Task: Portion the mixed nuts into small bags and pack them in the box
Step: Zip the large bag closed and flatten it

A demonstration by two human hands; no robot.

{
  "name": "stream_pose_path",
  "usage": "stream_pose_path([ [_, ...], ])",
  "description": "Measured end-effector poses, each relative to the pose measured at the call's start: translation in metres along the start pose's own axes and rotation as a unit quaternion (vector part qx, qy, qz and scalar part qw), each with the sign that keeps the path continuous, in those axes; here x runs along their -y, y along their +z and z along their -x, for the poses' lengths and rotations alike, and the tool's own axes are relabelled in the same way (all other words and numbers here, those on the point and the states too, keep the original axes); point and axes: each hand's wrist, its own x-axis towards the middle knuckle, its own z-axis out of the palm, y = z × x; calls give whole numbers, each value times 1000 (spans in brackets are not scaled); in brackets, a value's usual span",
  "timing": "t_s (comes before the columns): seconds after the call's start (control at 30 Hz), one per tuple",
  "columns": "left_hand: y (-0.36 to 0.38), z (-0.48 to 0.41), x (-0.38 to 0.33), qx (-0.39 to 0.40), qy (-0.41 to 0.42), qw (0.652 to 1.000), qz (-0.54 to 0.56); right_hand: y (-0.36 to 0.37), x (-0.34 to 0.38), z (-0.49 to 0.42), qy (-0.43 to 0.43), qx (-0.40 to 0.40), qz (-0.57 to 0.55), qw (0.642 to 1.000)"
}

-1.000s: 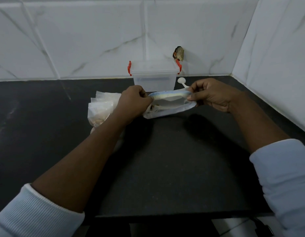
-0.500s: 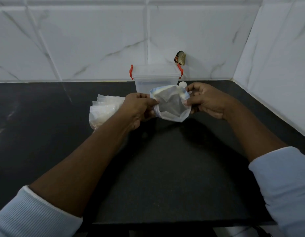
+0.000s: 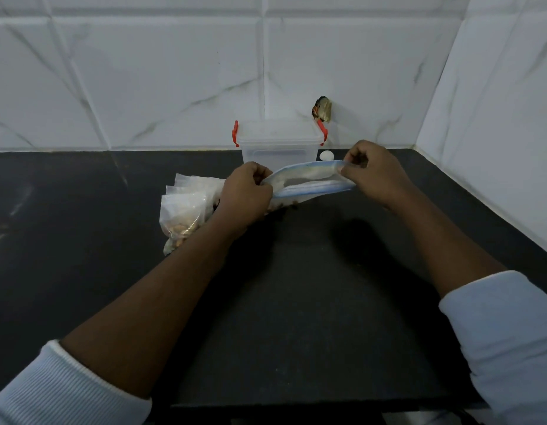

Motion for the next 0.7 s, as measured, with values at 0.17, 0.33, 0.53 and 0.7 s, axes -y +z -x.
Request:
stream_pose_path([
  [0.17,-3,5,-9,22,-42,990,130,-3,-1,0,-88,59,114,988],
  [0.33,-9,5,-12,77,-71,985,137,-7,12,5,-48,130,62,988],
  [0.53,-3,11,-6,96,53,994,10,7,19,11,-130,173,87,972],
  [0.7,-1,10,-6,75,86,991,-77,14,22,9,-182,138,163,960],
])
